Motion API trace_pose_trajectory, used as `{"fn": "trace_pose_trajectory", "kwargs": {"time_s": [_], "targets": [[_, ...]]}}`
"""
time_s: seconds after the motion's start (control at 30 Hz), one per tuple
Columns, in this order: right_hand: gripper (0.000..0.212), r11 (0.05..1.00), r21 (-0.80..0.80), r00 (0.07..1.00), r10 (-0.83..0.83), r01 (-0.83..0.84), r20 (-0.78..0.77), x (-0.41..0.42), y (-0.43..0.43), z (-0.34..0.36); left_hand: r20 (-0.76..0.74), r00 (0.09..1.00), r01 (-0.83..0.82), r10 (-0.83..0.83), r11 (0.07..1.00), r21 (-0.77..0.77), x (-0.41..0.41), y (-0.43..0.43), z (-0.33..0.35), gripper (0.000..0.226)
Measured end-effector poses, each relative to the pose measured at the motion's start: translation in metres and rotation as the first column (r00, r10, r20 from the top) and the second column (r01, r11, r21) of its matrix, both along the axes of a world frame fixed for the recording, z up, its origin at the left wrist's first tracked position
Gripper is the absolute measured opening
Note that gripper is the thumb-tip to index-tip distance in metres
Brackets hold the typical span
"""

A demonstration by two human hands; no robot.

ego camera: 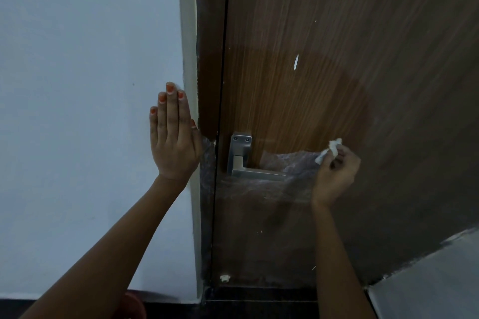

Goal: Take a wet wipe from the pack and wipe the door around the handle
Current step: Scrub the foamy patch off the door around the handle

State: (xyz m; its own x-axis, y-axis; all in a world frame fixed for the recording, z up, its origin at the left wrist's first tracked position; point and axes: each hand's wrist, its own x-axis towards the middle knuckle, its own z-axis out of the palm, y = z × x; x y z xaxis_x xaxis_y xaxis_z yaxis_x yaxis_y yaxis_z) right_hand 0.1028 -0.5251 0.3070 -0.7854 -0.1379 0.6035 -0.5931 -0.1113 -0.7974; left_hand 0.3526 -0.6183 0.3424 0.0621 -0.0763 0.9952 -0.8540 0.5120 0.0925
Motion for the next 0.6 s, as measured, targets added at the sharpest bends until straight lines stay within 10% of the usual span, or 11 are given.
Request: {"fn": "trace_pose_trajectory", "kwargs": {"time_s": [0.2,0.43,0.6], "targets": [[0.017,0.951,0.295,0.955,0.172,-0.096,-0.243,0.024,0.001,-0.031,-0.018,1.0,-0.002,0.002,1.0,0.019,0.0,0.001,0.002,0.038],[0.019,0.998,-0.037,0.997,-0.04,0.042,0.064,-0.009,0.002,-0.017,-0.022,1.0,-0.006,0.006,1.0,0.015,0.0,0.0,0.002,0.038],[0.017,0.998,0.059,0.99,0.002,0.007,-0.141,0.02,-0.009,-0.011,-0.028,1.0,-0.006,0.007,1.0,0.019,-0.001,0.0,0.002,0.039]]}}
